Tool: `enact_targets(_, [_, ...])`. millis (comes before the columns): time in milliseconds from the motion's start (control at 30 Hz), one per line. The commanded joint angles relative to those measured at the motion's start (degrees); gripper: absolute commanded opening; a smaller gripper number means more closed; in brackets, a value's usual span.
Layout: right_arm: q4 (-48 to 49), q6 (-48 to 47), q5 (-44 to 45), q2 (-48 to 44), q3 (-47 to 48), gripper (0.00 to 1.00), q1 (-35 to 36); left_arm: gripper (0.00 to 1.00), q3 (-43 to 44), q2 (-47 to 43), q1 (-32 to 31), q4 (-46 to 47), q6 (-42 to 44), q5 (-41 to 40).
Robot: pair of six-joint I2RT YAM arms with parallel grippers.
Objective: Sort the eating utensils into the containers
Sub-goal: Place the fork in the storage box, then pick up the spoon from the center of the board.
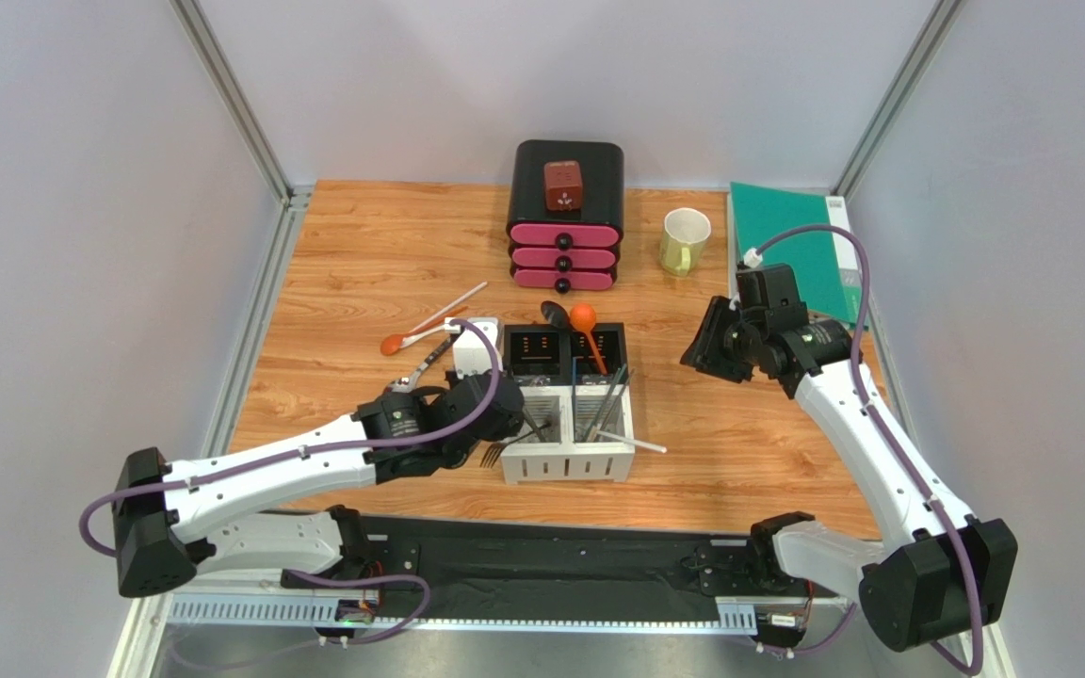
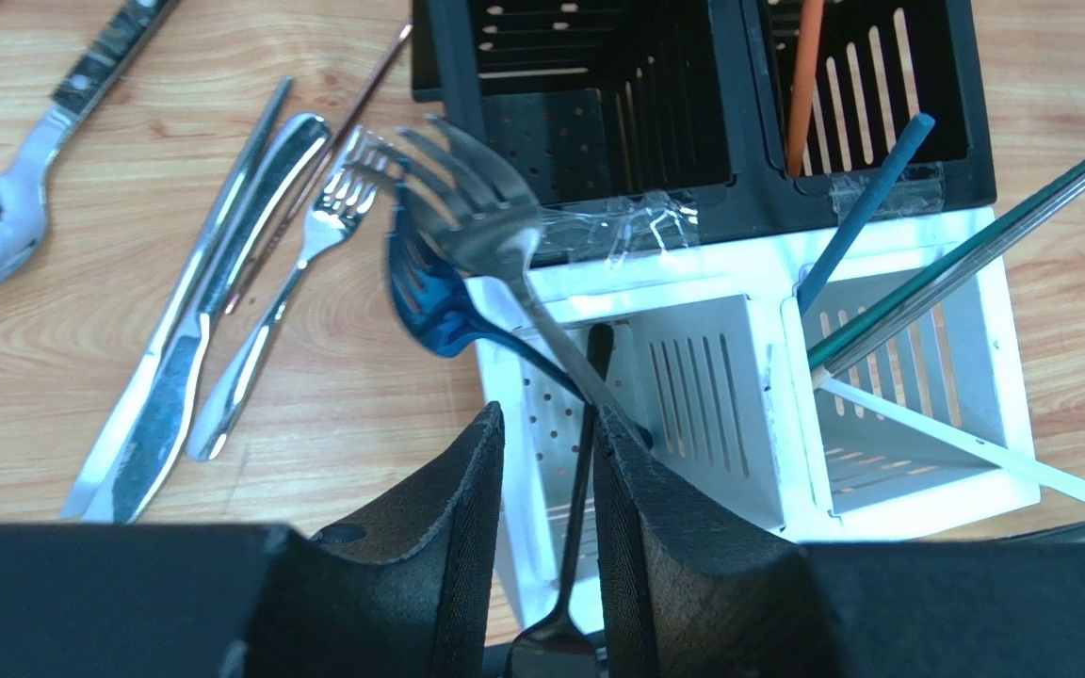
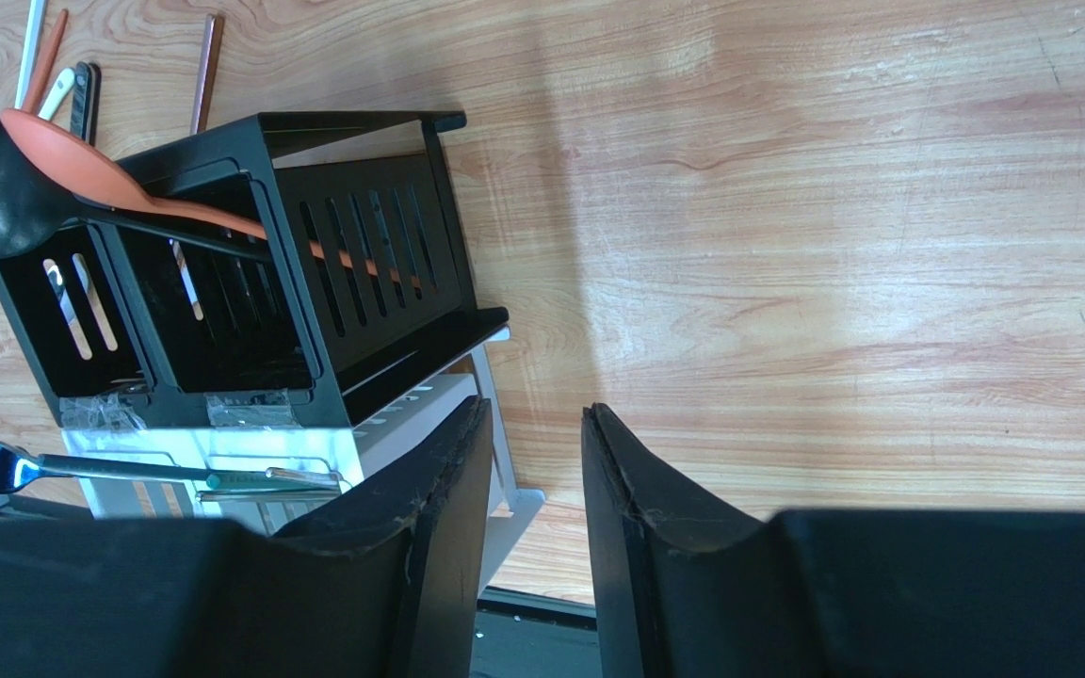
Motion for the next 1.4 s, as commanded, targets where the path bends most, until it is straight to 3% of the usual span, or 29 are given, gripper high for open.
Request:
enact_targets(0, [0.33,0.4,0.33,-1.16,0.1,0.34,0.22,0.36,1.64,-4.41,-0.38,-3.78,-1.08,-3.95])
enact_targets(200, [0.24,0.66,1.04,-1.69,-0.07,0.34,0.22,0.36,7.0,-9.94,-0.38,-8.44,1.03,-8.87])
enact_targets(300, [0.41,0.49,1.65,-1.16,-0.43,0.35,0.22,0.43,8.41,-13.12,-0.38,-10.82,0.95,-12.47])
enact_targets(500, [0.42,1.01,3.58,-0.64,-0.08,0.4,0.22,0.43,10.95,-15.32,-0.12,-25.74,-7.13,-16.16])
enact_targets(600, [0.41,1.01,5.17,-0.46,0.36,0.42,0.14,0.44,11.75,-17.16,1.63,-29.45,-6.01,-16.44])
enact_targets(700, [0.59,0.75,5.08,0.76,0.71,0.43,0.05,0.46,10.52,-18.39,9.53,-28.23,-2.32,-11.27])
enact_targets(800, [0.68,0.49,3.68,1.82,1.24,0.43,-0.13,0.46,7.37,-17.7,19.79,-23.4,2.96,1.53])
enact_targets(900, [2.52,-0.83,1.22,2.61,2.03,0.43,-0.13,0.45,6.65,-12.88,26.13,-19.45,7.43,9.46])
enact_targets(1100, [3.4,-2.33,1.83,4.55,4.49,0.44,-0.57,0.42,10.17,0.49,32.13,-12.77,15.7,16.93])
enact_targets(1200, [3.58,-2.59,2.27,4.9,4.85,0.44,-1.01,0.44,10.25,5.14,39.15,-8.28,17.46,23.35])
enact_targets(1367, [3.75,-3.29,2.88,5.52,4.94,0.43,-1.71,0.46,13.5,14.45,44.62,-9.06,18.61,24.34])
